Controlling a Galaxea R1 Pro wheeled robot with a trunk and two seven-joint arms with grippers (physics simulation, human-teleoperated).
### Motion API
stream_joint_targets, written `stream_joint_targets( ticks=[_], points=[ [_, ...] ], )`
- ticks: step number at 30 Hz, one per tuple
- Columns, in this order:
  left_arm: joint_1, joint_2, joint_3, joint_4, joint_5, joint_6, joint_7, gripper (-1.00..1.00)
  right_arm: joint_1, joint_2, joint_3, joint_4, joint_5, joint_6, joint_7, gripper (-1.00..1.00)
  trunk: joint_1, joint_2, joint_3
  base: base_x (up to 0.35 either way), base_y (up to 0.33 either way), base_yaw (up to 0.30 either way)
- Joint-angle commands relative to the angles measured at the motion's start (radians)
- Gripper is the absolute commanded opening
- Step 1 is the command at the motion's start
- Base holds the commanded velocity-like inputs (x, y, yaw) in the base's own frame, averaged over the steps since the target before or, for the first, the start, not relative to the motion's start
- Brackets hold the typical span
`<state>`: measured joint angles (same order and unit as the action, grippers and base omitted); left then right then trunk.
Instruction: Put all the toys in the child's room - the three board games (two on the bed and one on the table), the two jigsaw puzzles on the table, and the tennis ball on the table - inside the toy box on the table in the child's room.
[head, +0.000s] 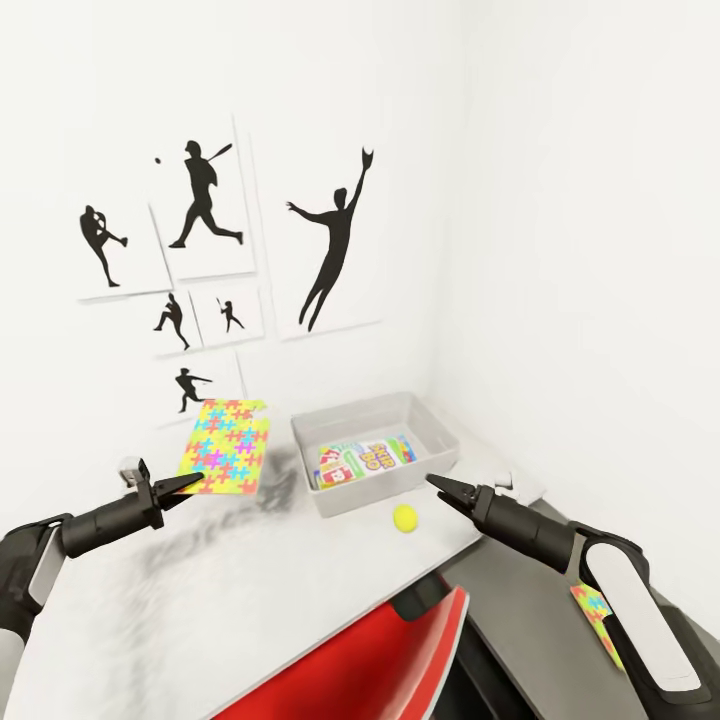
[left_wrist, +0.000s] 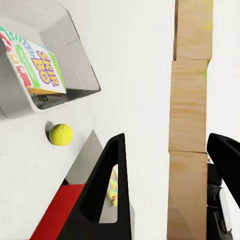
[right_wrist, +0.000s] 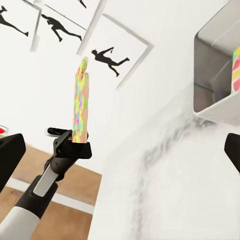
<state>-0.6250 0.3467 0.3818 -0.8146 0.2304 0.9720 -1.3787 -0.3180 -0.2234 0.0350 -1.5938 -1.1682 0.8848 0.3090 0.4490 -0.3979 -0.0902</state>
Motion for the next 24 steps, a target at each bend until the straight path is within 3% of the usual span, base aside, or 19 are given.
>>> stream_joint_targets(
  ticks=[1, 19, 24],
  points=[
    [-0.001, 0.0, 0.0, 0.0, 0.001, 0.01, -0.002, -1.0, -0.001, -0.001, 0.0, 0.0, 0.005, 0.002, 0.005, 1.0, 0.001, -0.002, -0.002, 0.176, 0.004, 0.0],
    [-0.001, 0.0, 0.0, 0.0, 0.001, 0.01, -0.002, -1.0, -0.001, 0.001, 0.001, 0.0, 0.005, 0.0, 0.005, 1.0, 0.001, -0.002, -0.002, 0.094, -0.042, 0.001],
    [-0.001, 0.001, 0.0, 0.0, 0.001, 0.01, -0.002, -1.0, -0.001, 0.001, 0.002, 0.0, 0.005, 0.0, 0.005, 1.0, 0.001, -0.002, -0.003, 0.097, 0.0, 0.141]
  ],
)
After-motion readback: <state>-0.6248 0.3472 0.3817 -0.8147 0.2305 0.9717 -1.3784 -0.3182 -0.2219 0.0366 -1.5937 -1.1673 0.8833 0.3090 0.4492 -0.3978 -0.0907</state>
